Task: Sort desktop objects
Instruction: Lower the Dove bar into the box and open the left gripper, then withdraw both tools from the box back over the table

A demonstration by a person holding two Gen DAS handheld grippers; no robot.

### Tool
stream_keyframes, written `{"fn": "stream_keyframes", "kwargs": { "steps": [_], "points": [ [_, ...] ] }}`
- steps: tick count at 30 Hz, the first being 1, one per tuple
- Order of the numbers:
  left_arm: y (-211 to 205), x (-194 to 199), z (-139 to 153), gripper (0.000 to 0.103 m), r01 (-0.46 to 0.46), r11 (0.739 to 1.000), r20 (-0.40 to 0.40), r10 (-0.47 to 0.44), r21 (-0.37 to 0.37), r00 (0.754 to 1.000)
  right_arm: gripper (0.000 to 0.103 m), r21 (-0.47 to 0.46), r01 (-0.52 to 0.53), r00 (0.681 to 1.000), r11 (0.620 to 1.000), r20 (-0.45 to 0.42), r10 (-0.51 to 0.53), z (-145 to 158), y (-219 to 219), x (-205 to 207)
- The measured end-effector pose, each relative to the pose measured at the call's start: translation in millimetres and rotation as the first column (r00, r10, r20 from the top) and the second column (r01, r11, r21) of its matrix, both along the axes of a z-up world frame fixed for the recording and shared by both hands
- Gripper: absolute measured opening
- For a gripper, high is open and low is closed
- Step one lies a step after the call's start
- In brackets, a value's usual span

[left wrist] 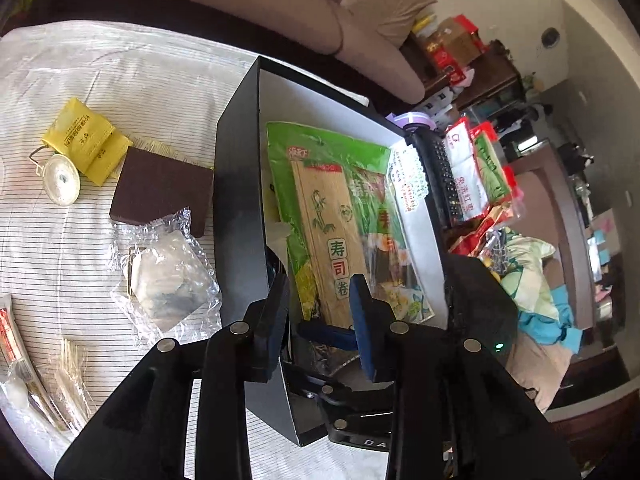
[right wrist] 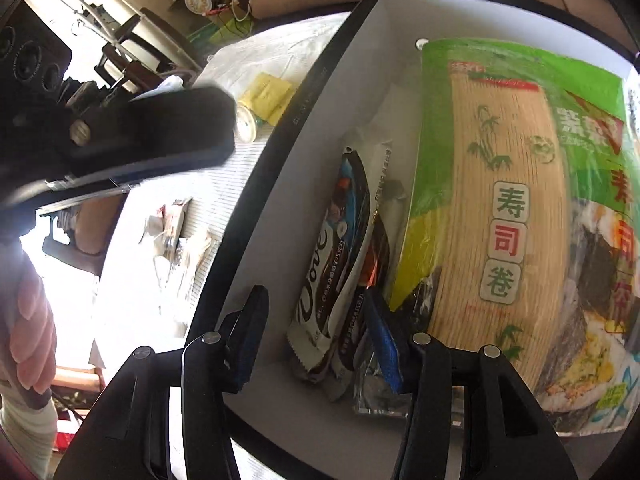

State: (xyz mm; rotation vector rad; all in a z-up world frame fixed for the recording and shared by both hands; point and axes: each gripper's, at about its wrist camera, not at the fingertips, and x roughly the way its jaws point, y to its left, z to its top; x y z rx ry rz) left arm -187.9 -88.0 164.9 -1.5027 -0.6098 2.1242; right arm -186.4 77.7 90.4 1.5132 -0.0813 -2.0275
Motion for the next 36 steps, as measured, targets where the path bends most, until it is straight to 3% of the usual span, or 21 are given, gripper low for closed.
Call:
{"fn": "stream_keyframes", "kwargs": {
  "steps": [4, 9, 18, 24, 31, 36],
  "points": [
    [3, 13, -7, 0.040, 0.007, 1.000, 0.016, -0.008, 0.018, 1.000, 0.060, 0.038, 0.031, 0.998, 0.999, -0.053, -0.029, 12, 18, 9],
    [11, 26, -7, 0.043, 0.019, 1.000, 0.023, -0.020, 0.025, 1.000, 0.060, 0.055, 0.086, 0.992, 0.995, -0.097, -0.080, 24, 48, 20],
    [35, 58, 5, 0.048, 0.034, 0.988, -0.040, -0.041, -0.153, 0.998, 0.061, 0.084, 0.127, 0.983, 0.988, -0.145, -0.114, 39, 61, 42],
    [51, 78, 14, 0.049, 0.049, 0.964, -0.076, -0.071, -0.260, 0.995, 0.061, 0.068, 0.129, 0.979, 0.989, -0.170, -0.116, 50, 59, 57],
    [64, 100, 28, 0.058, 0.027, 0.924, -0.134, -0.084, -0.381, 0.987, 0.063, 0.041, 0.119, 0.978, 0.992, -0.176, -0.110, 59, 60, 80],
    [69, 116, 36, 0.062, 0.007, 0.905, -0.164, -0.085, -0.426, 0.983, 0.064, 0.041, 0.117, 0.975, 0.992, -0.197, -0.107, 66, 60, 96]
  ]
}}
